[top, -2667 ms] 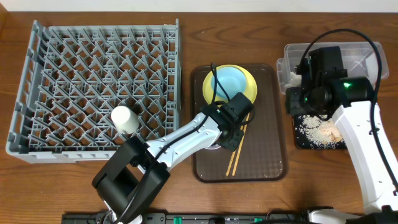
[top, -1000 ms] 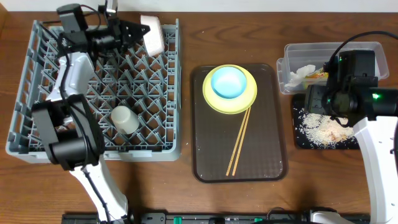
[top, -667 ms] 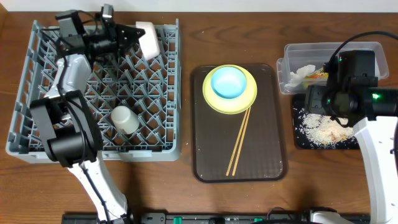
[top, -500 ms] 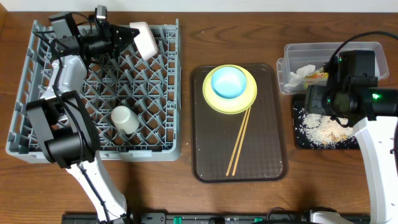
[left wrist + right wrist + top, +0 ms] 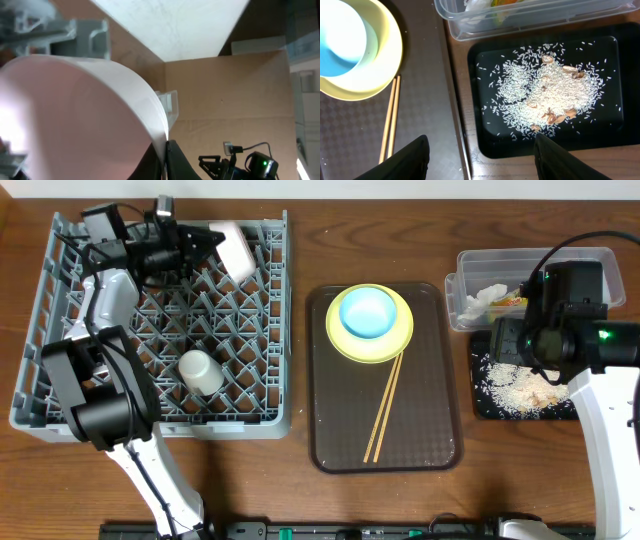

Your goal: Sort waste into correct bins and load items into the dishwasher rack

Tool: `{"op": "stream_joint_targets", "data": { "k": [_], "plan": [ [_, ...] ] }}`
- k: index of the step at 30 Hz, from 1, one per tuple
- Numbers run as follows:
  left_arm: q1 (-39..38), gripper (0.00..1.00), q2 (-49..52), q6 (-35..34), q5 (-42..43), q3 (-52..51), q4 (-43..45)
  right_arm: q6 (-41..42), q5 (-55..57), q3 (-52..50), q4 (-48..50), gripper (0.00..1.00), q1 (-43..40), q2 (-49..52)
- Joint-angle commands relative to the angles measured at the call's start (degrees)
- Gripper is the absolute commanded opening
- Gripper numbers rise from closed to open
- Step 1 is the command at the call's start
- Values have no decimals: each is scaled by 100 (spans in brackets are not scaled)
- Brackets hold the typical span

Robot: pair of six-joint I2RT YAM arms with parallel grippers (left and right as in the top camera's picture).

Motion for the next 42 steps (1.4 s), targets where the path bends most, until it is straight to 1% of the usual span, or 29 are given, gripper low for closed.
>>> {"op": "stream_joint_targets", "data": {
  "k": [1,2,3,4,10,11,13,15,16,18,24,28,30,34,36,39,40,42],
  "plan": [
    [157,15,-4,603,-525,17,-492,42,15,101,-11,65,-37,-20],
    [186,17,-4,704,-662,17,-730,42,17,101,-9,65,-37,-20],
    [210,22,-4,763,-785,17,-922,42,15,101,-9,65,-37,-20],
    [232,24,-4,831,-798,17,-1008,42,15,101,-9,65,-37,-20],
    [356,42,-35,863,-798,17,-1069,44,15,101,-9,65,-37,-20],
    [367,46,-55,866,-800,17,-1086,44,15,101,-9,65,-37,-20],
    [376,59,-138,866,-800,17,-1091,44,15,101,-11,65,-37,-20],
    [376,66,-245,866,-876,17,-1104,42,17,101,-11,65,-37,-20],
    [376,75,-328,868,-1047,17,-1176,42,15,101,-11,65,-37,-20],
    [376,82,-533,1003,-1473,17,-1410,42,17,101,-11,65,-37,-20],
    [332,86,-1377,1718,-3182,17,-2391,42,17,101,-4,65,-37,-20],
    [120,87,-2020,1971,-4052,17,-2789,42,17,101,-4,66,-37,-20],
    [-90,87,-2280,1982,-4409,17,-2938,42,17,101,-4,66,-37,-20],
    [-848,87,-2588,2002,-5324,17,-3279,42,17,101,-4,67,-37,-20],
    [-1325,87,-2599,2002,-5637,17,-3412,44,15,101,-7,71,-37,-20],
    [-2039,89,-2562,2028,-5866,17,-3464,44,15,101,-24,72,-37,-20],
    [-2258,93,-2549,2044,-5906,17,-3456,42,15,101,-28,72,-37,-20],
    [-2752,93,-2511,2151,-5923,17,-3340,44,15,101,-37,72,-37,-20]
  ]
}}
